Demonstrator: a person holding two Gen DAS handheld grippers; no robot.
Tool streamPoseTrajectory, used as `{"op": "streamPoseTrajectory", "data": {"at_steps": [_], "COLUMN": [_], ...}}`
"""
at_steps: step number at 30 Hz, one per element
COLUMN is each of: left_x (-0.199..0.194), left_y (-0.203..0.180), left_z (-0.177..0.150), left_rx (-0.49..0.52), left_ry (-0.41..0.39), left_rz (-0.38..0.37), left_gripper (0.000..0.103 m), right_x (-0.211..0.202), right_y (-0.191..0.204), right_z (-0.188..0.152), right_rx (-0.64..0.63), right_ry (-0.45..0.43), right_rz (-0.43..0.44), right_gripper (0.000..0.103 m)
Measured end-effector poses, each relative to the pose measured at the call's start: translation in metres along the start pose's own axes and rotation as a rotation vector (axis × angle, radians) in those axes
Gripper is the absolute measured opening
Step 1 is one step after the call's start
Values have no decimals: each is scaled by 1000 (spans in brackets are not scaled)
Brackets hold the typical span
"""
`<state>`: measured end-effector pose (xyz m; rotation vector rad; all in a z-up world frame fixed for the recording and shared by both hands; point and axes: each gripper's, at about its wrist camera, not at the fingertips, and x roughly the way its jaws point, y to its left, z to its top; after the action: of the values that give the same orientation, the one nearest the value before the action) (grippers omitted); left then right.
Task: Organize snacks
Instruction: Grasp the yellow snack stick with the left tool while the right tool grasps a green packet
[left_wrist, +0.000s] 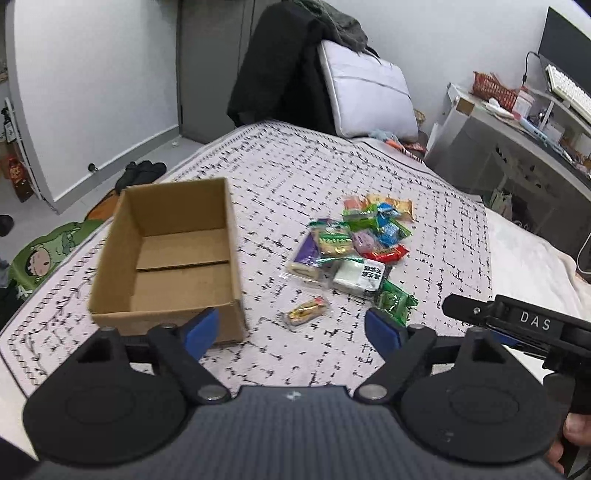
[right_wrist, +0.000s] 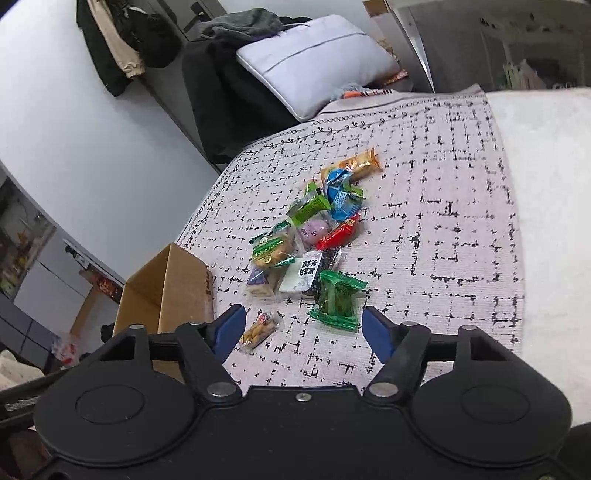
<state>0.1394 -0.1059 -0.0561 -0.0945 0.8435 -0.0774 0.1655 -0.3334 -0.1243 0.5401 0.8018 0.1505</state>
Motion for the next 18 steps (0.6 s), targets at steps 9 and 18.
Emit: {"op": "streamPoseTrajectory", "data": {"at_steps": [9,18], "left_x": [45,94], "left_y": [-20,-35], "left_z": [10,15], "left_rx": [28,40], "left_ry": [67,126], "left_rz": [-18,-4], "left_gripper": [67,62], "right_x": [41,80], "right_y": [-24,-40], "right_z": [11,22], "right_rx": [91,110], "right_ry": [64,122], "right_rz": [13,-31], "right_gripper": [53,37]}}
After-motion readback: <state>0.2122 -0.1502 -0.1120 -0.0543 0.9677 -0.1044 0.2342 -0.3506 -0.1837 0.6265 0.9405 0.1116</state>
